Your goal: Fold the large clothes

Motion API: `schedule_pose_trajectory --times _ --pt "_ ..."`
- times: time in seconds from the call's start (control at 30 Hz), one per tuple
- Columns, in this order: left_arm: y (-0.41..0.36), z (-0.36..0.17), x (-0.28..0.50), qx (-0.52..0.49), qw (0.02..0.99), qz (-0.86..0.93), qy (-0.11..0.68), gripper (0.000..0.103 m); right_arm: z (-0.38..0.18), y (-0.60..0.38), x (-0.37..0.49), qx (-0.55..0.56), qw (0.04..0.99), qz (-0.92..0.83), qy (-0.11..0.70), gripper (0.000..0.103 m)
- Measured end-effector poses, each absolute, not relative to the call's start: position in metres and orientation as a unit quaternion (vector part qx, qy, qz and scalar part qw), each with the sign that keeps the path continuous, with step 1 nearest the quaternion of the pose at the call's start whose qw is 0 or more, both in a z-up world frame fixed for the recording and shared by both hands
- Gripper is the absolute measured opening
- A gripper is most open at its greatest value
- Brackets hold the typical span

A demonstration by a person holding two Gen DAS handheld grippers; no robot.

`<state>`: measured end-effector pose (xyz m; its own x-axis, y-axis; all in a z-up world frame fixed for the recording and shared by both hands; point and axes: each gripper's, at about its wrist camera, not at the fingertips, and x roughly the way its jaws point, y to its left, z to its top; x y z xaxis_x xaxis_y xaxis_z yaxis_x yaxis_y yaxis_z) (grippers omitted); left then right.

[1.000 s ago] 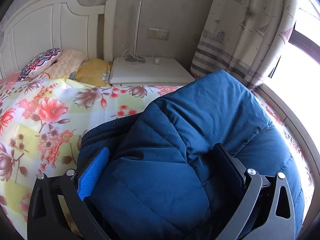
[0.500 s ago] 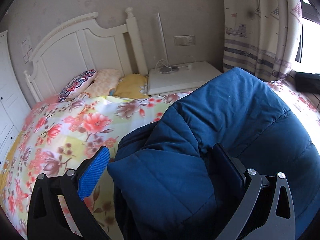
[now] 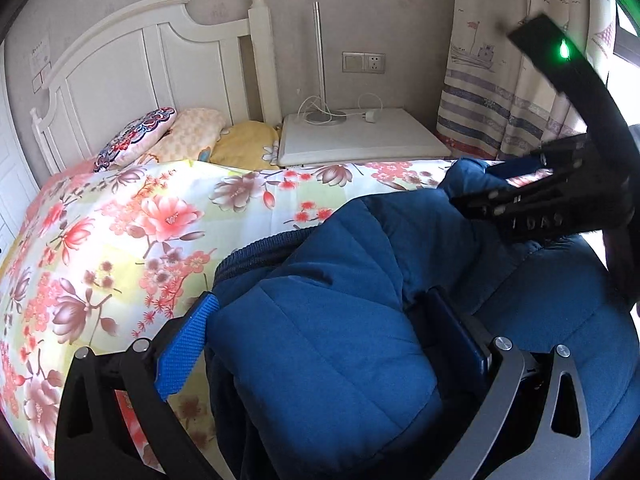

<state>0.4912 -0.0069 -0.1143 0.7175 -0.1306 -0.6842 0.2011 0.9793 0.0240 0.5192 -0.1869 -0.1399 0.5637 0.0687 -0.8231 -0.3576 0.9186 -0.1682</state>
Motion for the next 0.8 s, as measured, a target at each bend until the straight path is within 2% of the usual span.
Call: schedule_pose_trajectory --times 0.17,0.27,0.5,0.67,0.8 --pt "-0.007 -0.114 0.490 0.046 0.927 -0.092 0.362 0.099 -0.105 -0.163 0.507 -0.147 0.885 0.164 0.411 0.060" --pt "-0.007 -0.115 0.491 0.045 0.926 -0.086 0.364 0.099 -0.140 -0.136 0.516 -0.207 0.856 0.160 0.446 0.060" --pt "0.003 -0.107 0.489 0.022 0.918 -0.099 0.383 0.098 -0.159 -0.139 0.534 -0.184 0.847 0.161 0.472 0.060" --pt "0.039 -0.056 0.418 -0.028 0.940 -0.108 0.324 0.098 -0.161 -0.142 0.529 -0.190 0.854 0.156 0.459 0.060" --pt "0.032 -0.051 0.354 0.017 0.943 -0.137 0.303 0.098 -0.163 -0.142 0.530 -0.192 0.854 0.155 0.458 0.060"
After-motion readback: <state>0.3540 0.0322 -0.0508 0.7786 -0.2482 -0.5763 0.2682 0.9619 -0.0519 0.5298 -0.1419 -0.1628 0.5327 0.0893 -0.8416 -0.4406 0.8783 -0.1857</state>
